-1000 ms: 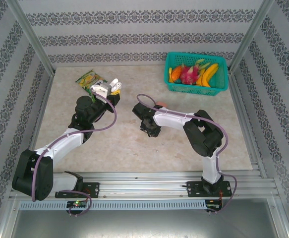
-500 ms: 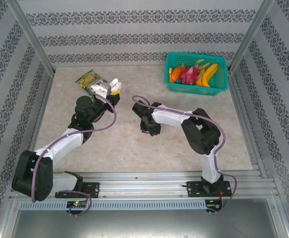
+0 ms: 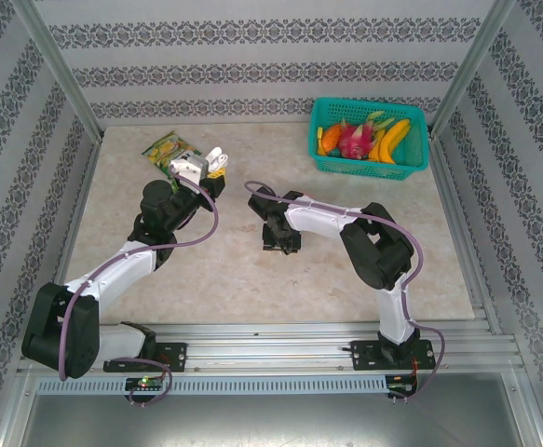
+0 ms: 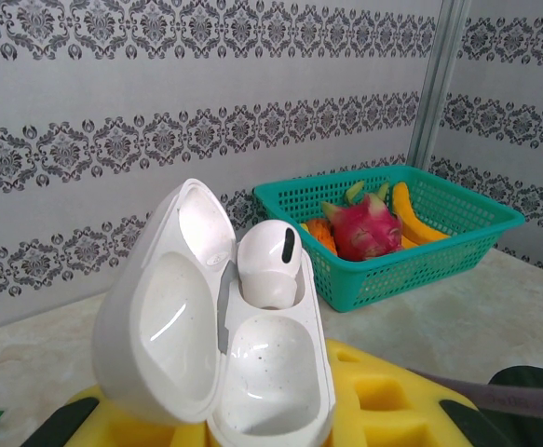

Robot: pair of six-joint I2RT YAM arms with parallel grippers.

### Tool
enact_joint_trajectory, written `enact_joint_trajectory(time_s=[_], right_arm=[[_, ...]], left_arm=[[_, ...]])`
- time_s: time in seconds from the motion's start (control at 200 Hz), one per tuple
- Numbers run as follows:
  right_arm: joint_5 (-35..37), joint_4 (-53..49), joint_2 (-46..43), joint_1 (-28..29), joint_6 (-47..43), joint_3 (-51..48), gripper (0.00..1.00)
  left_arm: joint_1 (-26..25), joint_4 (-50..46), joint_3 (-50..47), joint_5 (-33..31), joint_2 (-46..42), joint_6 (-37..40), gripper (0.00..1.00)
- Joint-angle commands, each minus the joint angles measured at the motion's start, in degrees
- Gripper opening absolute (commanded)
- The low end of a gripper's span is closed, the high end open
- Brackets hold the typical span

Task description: Insert wireless bluetooth earbuds into charging case

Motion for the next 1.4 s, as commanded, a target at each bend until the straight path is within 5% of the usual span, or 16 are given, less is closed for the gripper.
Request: enact_joint_trajectory(time_s=[0.0,0.28,1.394], right_arm=[[0.6,2.8,0.8,-0.9,4.4,0.2,0.48],[3.8,0.6,1.7,-1.2,9.7,1.8,0.47],[6.7,-3.5,-0.7,0.6,7.8,1.3,0.45]], left_arm=[[0.8,2.7,-0.1,0.9,-1.1,-0.6,0.00],[0.8,2.7,0.3,1.0,-0.9,-0.6,0.00],[0.8,3.8,-0.4,1.0,-0.8,-0.8,0.00]])
